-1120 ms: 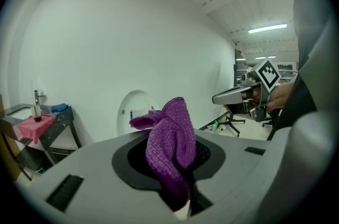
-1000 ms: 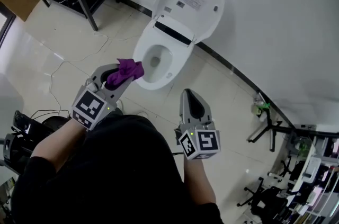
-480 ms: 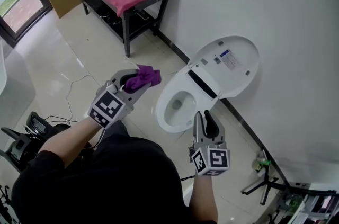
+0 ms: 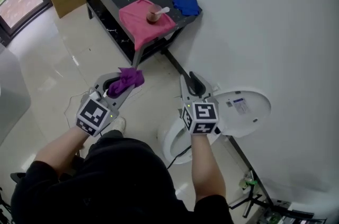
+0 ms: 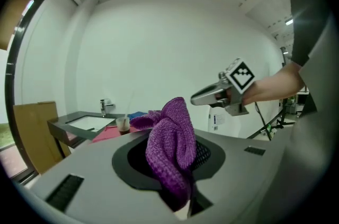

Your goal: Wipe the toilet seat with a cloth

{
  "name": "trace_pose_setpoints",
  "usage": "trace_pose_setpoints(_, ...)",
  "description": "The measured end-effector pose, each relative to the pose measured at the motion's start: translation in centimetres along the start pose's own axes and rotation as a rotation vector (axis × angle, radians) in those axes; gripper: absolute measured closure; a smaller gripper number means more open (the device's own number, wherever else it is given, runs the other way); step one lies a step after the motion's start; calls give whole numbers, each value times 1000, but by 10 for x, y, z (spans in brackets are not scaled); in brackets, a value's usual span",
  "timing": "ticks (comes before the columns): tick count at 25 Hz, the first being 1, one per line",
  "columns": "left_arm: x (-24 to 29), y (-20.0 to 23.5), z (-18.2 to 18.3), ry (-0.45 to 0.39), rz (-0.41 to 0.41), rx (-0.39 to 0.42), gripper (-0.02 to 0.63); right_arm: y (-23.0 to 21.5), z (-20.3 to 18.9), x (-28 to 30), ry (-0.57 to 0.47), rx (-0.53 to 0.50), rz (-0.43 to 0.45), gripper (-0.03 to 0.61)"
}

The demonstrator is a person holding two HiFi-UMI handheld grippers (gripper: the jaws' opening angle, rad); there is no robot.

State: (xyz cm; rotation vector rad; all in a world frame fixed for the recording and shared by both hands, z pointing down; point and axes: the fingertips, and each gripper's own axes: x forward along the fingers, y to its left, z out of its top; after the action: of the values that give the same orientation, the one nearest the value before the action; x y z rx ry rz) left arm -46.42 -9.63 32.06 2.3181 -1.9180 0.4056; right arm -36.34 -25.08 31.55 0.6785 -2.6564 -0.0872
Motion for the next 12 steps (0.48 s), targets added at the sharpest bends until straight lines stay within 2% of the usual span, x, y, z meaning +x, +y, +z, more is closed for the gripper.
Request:
trace_pose_setpoints(2, -5, 32, -16, 36, 12, -14, 514, 8, 14, 73, 35, -39, 40, 451)
trace_pose_setpoints(3, -9, 46, -24, 51, 23, -25, 514, 11, 19, 106, 52, -52, 57, 415)
trace_pose_setpoints(6, -21, 80, -47, 84, 78, -87, 514, 11, 30, 189, 94, -81, 68, 402)
trace_pose_setpoints(9, -34, 102, -69, 115, 115, -142, 514, 3, 35, 247, 125, -76, 47, 402)
trace_pose_setpoints(12, -39, 111, -86, 149, 122, -184, 514, 2, 38, 285, 143, -31, 64, 402)
